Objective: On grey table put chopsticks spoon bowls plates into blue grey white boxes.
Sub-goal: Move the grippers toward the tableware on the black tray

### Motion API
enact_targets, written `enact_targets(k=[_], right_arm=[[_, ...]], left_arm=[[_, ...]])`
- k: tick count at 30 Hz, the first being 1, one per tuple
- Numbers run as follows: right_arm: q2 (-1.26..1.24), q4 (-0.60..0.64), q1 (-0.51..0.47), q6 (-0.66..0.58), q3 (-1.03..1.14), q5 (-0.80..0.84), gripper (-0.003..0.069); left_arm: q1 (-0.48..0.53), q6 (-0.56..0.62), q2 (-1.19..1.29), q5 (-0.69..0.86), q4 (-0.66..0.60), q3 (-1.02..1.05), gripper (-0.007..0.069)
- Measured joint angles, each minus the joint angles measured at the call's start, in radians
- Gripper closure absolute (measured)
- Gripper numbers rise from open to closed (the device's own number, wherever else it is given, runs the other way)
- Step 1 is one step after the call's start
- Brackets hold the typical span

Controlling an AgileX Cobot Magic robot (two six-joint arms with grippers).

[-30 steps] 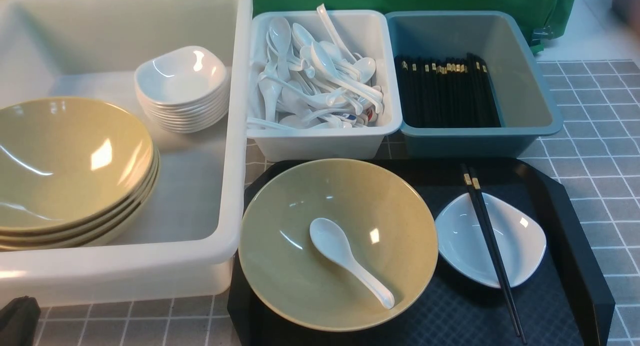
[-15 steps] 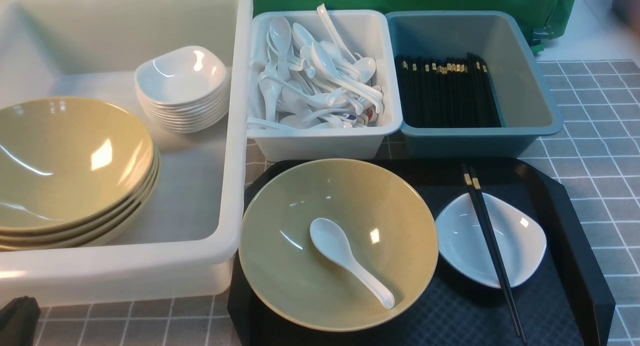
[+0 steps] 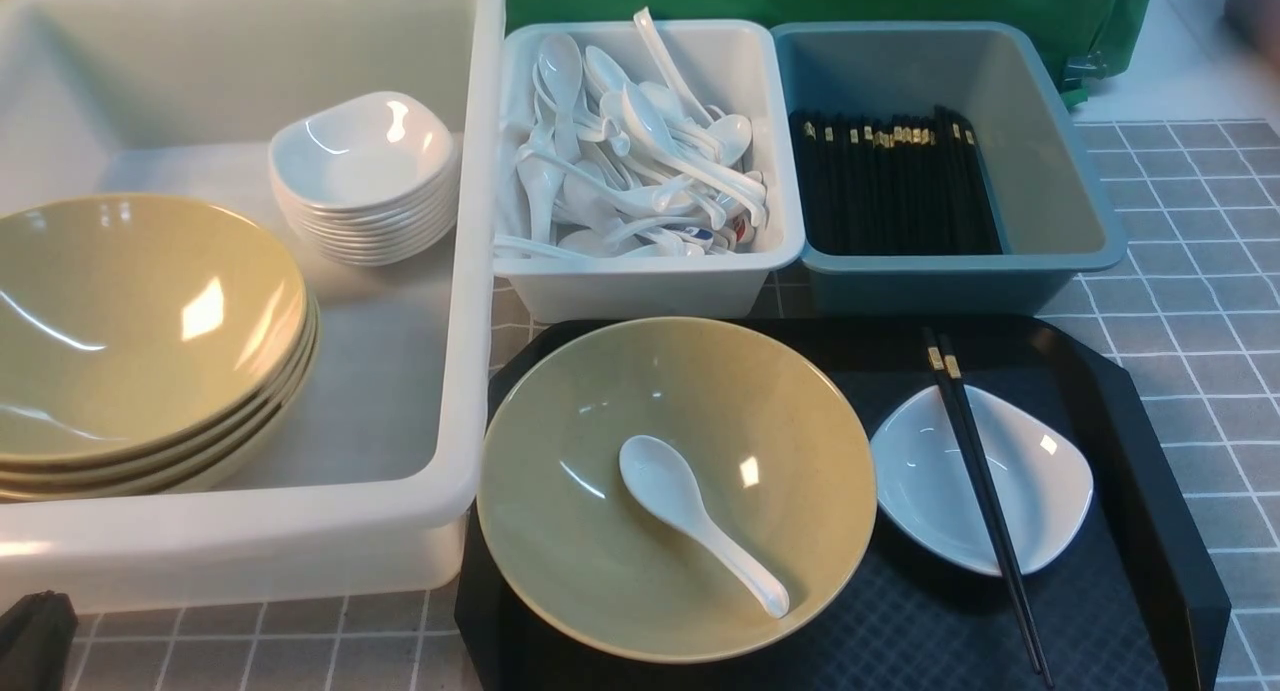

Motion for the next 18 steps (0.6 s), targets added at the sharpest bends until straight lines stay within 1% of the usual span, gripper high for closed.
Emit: enact_targets(k=[4, 6, 9, 10, 12, 13, 14, 15, 16, 17, 18], right_arm=[[0.0, 0.0, 0.0, 0.0, 0.0, 0.0, 0.0421], [0.0, 0.0, 0.0, 0.0, 0.0, 0.0, 0.0421], [0.0, 0.0, 0.0, 0.007, 0.0, 0.0, 0.0421], [0.0, 0.0, 0.0, 0.036, 0.0, 0.0, 0.0421], [0.0, 0.008, 0.0, 0.119, 0.0, 0.0, 0.0421], [0.0, 0.023, 0.0, 0.186, 0.0, 0.0, 0.0421], [0.0, 0.027, 0.0, 0.217, 0.0, 0.0, 0.0421], [0.0, 0.049, 0.0, 0.266, 0.0, 0.0, 0.0421], [0.0, 0.077, 0.0, 0.338, 0.0, 0.0, 0.0421], [0.0, 0.127, 0.0, 0.454, 0.0, -0.001, 0.0421], [0.0, 0.16, 0.0, 0.531, 0.0, -0.001, 0.0421]], left_arm=[[0.0, 0.0, 0.0, -0.018, -0.038, 0.0, 0.0636], [0.0, -0.01, 0.0, -0.039, -0.112, 0.0, 0.0636], [-0.008, -0.057, 0.0, -0.052, -0.233, 0.0, 0.0636], [-0.017, -0.105, 0.0, -0.053, -0.316, 0.0, 0.0636], [-0.039, -0.208, 0.0, -0.056, -0.51, 0.0, 0.0636], [-0.047, -0.238, 0.0, -0.056, -0.586, 0.0, 0.0636], [-0.049, -0.257, 0.0, -0.056, -0.606, 0.0, 0.0636], [-0.055, -0.284, 0.0, -0.056, -0.68, 0.0, 0.0636], [-0.062, -0.323, 0.0, -0.056, -0.751, 0.0, 0.0636], [-0.067, -0.357, 0.0, -0.056, -0.844, 0.0, 0.0636], [-0.071, -0.372, 0.0, -0.057, -0.894, 0.0, 0.0636]])
